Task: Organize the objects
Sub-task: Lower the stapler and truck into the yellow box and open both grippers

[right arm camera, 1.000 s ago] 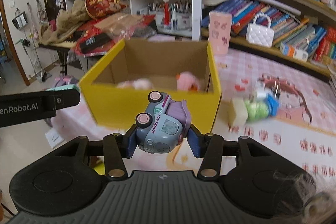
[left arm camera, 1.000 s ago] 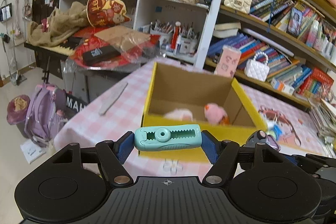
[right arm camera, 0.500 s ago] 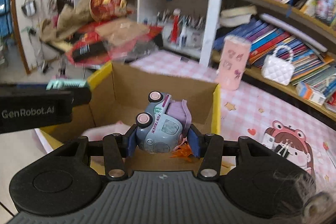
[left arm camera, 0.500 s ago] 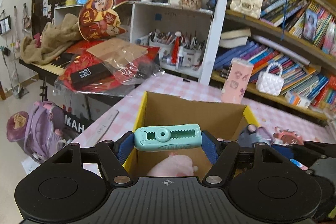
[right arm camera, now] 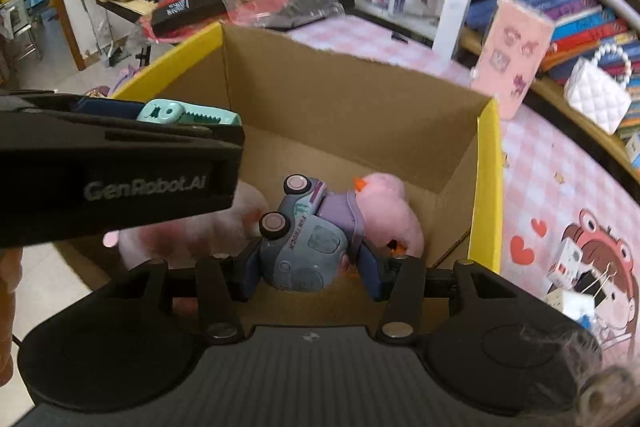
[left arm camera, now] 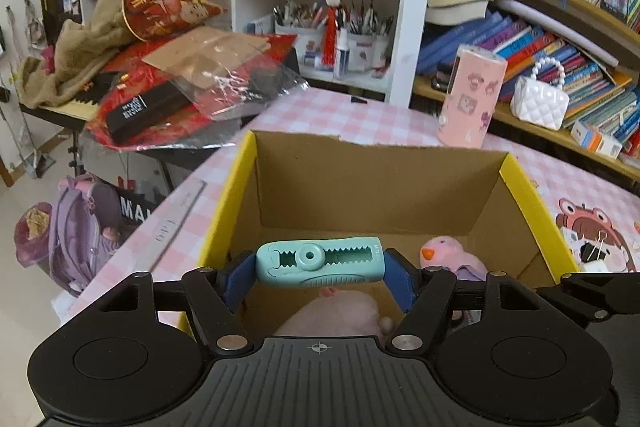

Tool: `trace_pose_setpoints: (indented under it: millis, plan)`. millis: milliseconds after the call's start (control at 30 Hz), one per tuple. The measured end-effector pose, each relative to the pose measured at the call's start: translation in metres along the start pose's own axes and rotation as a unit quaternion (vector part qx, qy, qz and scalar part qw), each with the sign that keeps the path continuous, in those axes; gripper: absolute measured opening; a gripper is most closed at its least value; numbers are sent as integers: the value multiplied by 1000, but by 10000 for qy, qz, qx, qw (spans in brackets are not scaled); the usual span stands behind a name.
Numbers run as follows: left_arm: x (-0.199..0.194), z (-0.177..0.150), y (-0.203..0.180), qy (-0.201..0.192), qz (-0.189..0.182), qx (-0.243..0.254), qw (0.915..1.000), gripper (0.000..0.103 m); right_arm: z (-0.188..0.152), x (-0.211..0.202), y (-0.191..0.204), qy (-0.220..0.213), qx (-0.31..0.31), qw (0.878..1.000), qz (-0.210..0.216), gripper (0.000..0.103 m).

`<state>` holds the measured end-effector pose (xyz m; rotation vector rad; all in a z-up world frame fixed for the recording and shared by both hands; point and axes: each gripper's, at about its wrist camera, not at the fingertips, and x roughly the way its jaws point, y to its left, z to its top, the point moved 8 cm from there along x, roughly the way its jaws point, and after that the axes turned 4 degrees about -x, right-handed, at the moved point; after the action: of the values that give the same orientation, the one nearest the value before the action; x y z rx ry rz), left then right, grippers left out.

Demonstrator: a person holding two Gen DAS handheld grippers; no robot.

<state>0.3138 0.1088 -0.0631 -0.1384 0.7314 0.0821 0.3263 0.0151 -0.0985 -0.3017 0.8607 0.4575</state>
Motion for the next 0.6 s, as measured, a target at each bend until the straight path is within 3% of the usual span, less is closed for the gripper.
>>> trace_pose_setpoints:
  millis: [200,333,600]
  plan:
    - [-1,-2,-4,-7,1,39,10000,71,1,-1,1,-81,-22,10000,13,47]
    - [-10,3,-5,-136,-17,69,9999,78,2,-7,0,-211,48,9998,-8,49]
    - [-55,15,1,-637,-89,-42,9979,89,10,-52,-7,-869,345,9955,-163,56]
